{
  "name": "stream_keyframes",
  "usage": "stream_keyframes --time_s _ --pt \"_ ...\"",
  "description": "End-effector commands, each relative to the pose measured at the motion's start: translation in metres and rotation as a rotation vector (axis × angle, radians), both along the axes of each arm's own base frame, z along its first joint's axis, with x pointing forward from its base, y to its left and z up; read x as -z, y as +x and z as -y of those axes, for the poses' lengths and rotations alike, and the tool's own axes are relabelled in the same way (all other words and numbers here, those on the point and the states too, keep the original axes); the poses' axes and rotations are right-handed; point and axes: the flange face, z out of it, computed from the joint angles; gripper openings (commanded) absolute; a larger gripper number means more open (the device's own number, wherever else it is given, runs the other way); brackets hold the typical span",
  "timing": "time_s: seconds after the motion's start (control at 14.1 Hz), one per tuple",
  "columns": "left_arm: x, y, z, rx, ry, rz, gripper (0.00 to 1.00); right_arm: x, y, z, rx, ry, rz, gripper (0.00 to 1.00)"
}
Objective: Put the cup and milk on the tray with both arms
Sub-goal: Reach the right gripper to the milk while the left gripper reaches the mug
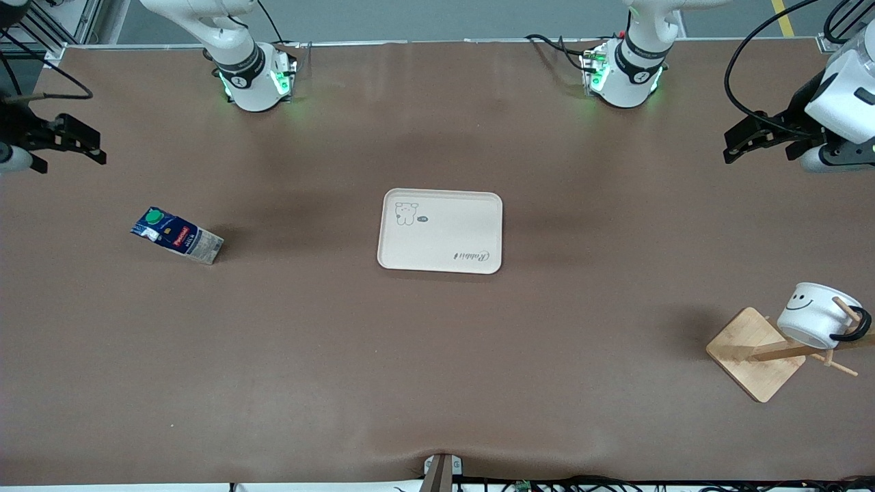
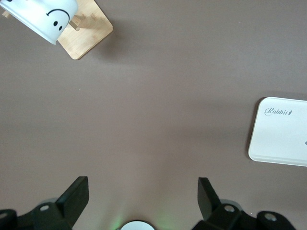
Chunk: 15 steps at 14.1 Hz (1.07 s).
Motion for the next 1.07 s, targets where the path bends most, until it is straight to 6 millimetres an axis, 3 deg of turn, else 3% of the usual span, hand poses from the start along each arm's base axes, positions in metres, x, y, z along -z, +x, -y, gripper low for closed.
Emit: stream_keyframes --time_s 0.0,0.28,0.5,0.64,0.78,0.85,1.0 --pt "-0.004 0.001 -0.002 0.001 -0.001 -0.005 1.0 0.003 0.03 0.001 -0.004 -0.003 -0.067 1.0" --pt "-0.006 0.009 -0.014 -0.019 0.003 -0.001 1.0 0.0 0.029 0.0 -0.005 -0.002 -0.066 1.0" --pt "0.003 0.016 -0.042 -0.013 -0.001 -0.016 1.0 0.002 0.033 0.0 -0.004 -0.004 -0.069 1.0" --pt "0.014 0.024 -0.067 -0.046 -0.003 0.001 1.0 0.057 0.054 0.0 0.0 0.007 -0.169 1.0" --pt "0.03 0.031 -0.091 -0.088 -0.01 0.046 1.0 0.071 0.058 0.009 0.031 0.068 -0.192 1.0" --pt "0.04 0.032 -0.101 -0.104 -0.015 0.061 1.0 0.075 0.056 0.027 0.063 0.072 -0.197 1.0" --pt "0.054 0.037 -0.114 -0.122 -0.017 0.096 1.0 0.104 0.062 0.046 0.097 0.079 -0.246 1.0"
